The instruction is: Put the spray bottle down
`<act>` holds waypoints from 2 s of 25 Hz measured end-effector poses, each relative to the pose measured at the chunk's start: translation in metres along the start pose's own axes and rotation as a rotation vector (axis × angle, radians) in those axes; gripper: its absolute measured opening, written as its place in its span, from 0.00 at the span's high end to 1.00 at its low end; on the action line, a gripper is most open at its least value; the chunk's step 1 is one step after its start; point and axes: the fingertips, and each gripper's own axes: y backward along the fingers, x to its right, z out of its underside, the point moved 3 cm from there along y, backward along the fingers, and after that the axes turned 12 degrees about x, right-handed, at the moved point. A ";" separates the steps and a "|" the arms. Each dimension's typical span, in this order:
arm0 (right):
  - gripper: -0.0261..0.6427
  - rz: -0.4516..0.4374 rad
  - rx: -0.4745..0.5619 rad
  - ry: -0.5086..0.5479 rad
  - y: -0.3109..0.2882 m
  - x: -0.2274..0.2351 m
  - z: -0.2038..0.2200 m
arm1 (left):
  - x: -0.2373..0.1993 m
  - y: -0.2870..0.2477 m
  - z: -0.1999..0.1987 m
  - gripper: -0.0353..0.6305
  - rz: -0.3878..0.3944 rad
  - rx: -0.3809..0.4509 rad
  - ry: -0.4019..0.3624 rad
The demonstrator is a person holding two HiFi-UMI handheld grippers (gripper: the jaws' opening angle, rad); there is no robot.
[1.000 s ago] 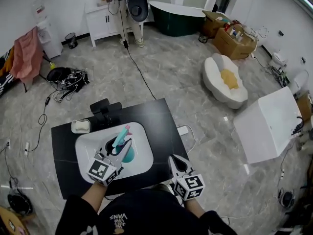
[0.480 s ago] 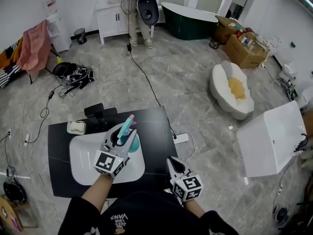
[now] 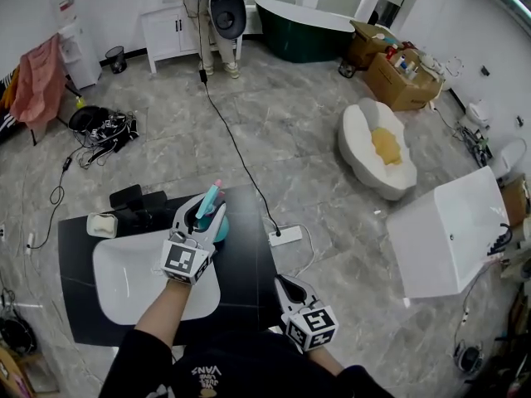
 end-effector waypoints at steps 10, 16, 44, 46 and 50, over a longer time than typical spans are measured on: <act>0.95 0.042 -0.033 -0.039 0.010 0.024 0.016 | 0.008 -0.039 0.054 0.73 0.008 -0.020 -0.015; 0.95 0.069 -0.038 -0.042 0.018 0.038 0.019 | 0.004 -0.049 0.074 0.74 -0.058 -0.042 -0.024; 0.95 0.030 -0.027 -0.034 0.010 0.030 0.018 | 0.015 -0.033 0.102 0.55 -0.016 -0.173 0.012; 0.95 0.032 -0.025 -0.036 0.011 0.029 0.018 | 0.015 -0.027 0.104 0.52 -0.021 -0.181 0.029; 0.95 0.035 -0.023 -0.038 0.012 0.023 0.019 | 0.019 -0.011 0.107 0.49 -0.017 -0.205 0.056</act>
